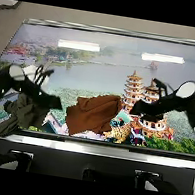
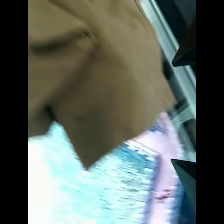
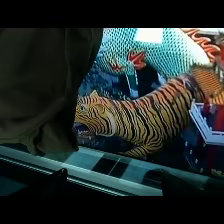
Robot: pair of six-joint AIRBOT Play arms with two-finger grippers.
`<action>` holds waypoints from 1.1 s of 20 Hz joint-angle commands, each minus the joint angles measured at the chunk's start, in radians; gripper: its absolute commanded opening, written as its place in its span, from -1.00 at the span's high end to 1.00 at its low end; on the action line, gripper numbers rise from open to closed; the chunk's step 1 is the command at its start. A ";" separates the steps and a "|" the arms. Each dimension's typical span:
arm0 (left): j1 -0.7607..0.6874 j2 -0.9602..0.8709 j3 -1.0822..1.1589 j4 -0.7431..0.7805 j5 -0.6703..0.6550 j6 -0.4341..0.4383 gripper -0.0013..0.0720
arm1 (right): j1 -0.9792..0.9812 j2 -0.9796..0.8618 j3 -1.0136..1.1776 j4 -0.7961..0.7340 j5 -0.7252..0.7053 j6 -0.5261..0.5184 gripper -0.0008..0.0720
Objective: Fold the shirts.
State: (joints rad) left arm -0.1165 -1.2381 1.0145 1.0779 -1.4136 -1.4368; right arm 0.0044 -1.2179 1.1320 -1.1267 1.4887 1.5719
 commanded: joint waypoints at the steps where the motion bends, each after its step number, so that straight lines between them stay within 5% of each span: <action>1: 0.044 0.124 -0.391 -0.170 0.163 0.055 -0.98 | -0.001 -0.011 -0.203 0.131 -0.243 -0.043 -0.89; 5: 0.041 0.107 -0.592 -0.460 0.327 0.157 -0.97 | -0.001 -0.017 -0.229 0.246 -0.335 -0.058 -0.89; 6: 0.027 0.100 -0.599 -0.476 0.356 0.158 -0.85 | -0.001 -0.019 -0.229 0.275 -0.344 -0.071 -0.90; 14: -0.176 0.009 -0.585 -0.623 0.587 0.160 -0.84 | 0.060 -0.133 -0.229 0.350 -0.426 -0.129 -0.92; 15: -0.186 0.003 -0.582 -0.623 0.597 0.166 -0.64 | 0.084 -0.143 -0.229 0.352 -0.452 -0.129 -0.92; 17: -0.191 0.003 -0.581 -0.626 0.639 0.156 0.21 | 0.122 -0.149 -0.229 0.351 -0.550 -0.129 -0.86; 18: -0.188 0.003 -0.578 -0.626 0.654 0.142 0.66 | 0.127 -0.148 -0.229 0.356 -0.586 -0.128 -0.67; 19: -0.186 0.004 -0.571 -0.626 0.654 0.149 0.90 | 0.127 -0.148 -0.229 0.358 -0.603 -0.127 -0.10; 20: -0.183 0.007 -0.557 -0.626 0.649 0.176 0.90 | 0.125 -0.148 -0.226 0.355 -0.605 -0.125 0.54; 21: -0.181 0.014 -0.530 -0.626 0.641 0.222 0.90 | 0.125 -0.147 -0.217 0.348 -0.597 -0.126 0.87; 22: -0.179 0.030 -0.501 -0.625 0.637 0.249 0.90 | 0.125 -0.142 -0.204 0.343 -0.586 -0.148 0.88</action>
State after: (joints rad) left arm -0.2947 -1.2251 0.4664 0.4759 -0.7673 -1.2530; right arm 0.1188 -1.3598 0.9119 -0.7799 0.9318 1.4460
